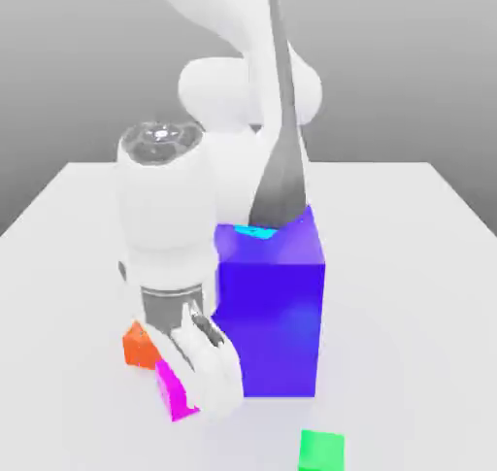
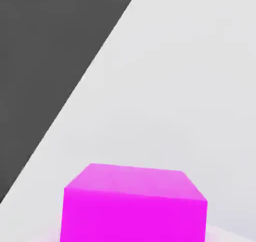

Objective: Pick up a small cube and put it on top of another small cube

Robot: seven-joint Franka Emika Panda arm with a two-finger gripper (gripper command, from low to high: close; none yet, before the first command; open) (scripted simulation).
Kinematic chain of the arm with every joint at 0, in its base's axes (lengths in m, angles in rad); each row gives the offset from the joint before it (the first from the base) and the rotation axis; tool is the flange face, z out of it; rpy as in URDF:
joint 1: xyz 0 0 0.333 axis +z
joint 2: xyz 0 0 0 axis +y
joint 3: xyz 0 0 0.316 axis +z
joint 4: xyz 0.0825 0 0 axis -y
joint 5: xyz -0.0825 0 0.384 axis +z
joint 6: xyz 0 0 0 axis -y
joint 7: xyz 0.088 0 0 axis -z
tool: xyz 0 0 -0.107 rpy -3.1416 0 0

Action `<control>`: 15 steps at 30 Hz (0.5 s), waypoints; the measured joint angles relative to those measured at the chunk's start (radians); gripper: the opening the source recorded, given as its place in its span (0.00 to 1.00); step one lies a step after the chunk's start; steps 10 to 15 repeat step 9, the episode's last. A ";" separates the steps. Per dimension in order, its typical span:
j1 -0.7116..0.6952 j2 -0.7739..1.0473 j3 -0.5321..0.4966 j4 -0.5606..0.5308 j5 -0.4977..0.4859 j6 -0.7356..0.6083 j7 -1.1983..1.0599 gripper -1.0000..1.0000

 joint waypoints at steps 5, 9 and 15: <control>0.120 0.140 0.020 0.065 -0.099 0.074 0.071 0.00; 0.130 0.164 0.013 0.068 -0.113 0.093 0.081 1.00; 0.130 0.164 0.013 0.068 -0.113 0.093 0.081 1.00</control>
